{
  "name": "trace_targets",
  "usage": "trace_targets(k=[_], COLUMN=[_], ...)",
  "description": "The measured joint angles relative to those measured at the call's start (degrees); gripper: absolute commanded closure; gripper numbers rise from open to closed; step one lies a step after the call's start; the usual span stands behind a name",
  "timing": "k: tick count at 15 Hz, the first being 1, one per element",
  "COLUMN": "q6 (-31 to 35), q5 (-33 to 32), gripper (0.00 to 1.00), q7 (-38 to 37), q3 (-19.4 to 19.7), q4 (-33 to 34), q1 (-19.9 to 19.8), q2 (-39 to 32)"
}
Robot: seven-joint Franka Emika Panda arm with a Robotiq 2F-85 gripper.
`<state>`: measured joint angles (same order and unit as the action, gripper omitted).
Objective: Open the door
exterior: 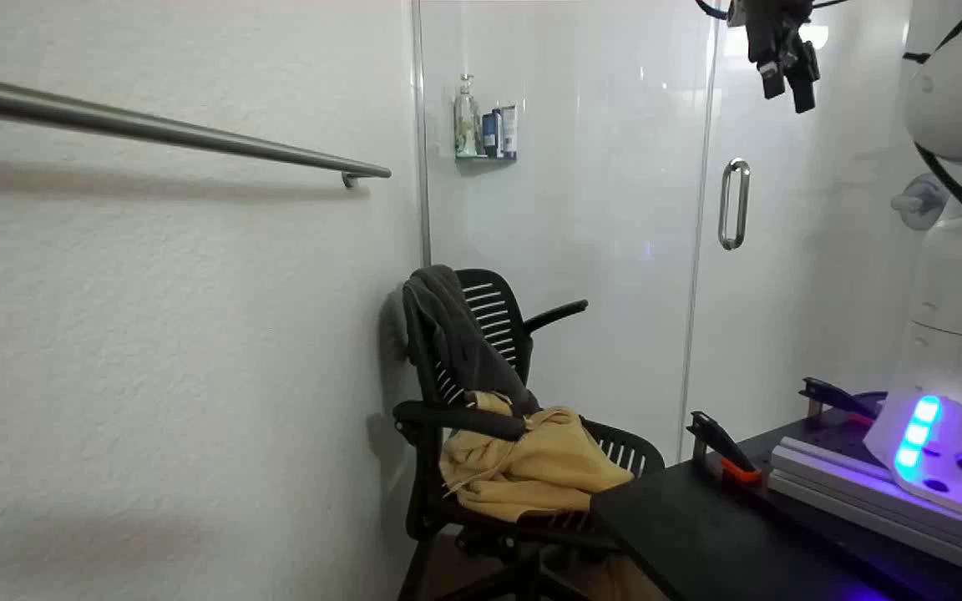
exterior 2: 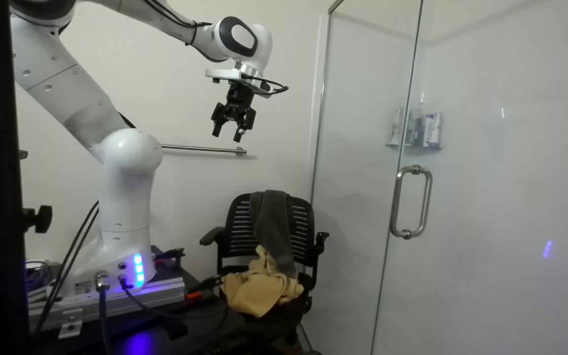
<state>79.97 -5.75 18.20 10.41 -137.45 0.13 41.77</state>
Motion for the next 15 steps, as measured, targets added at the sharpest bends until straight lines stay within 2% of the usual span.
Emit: trace_targets(k=[3,6,12,14,15], q6=[0.3,6.8,24.8,26.7,26.7], q5=[0.0,-1.6,-2.8,1.1,1.6], gripper=[0.00,0.00,0.00,0.00,0.00], q7=[0.0,-0.1,2.8,5.1,5.6], q3=[0.1,2.8,17.7,21.9,22.4], q4=[0.0,0.0,-1.8,-1.9,-1.9], q1=[0.0,-1.3,-8.2,-8.7,-8.9], q2=[0.1,0.3,-0.5,-1.1,-1.1])
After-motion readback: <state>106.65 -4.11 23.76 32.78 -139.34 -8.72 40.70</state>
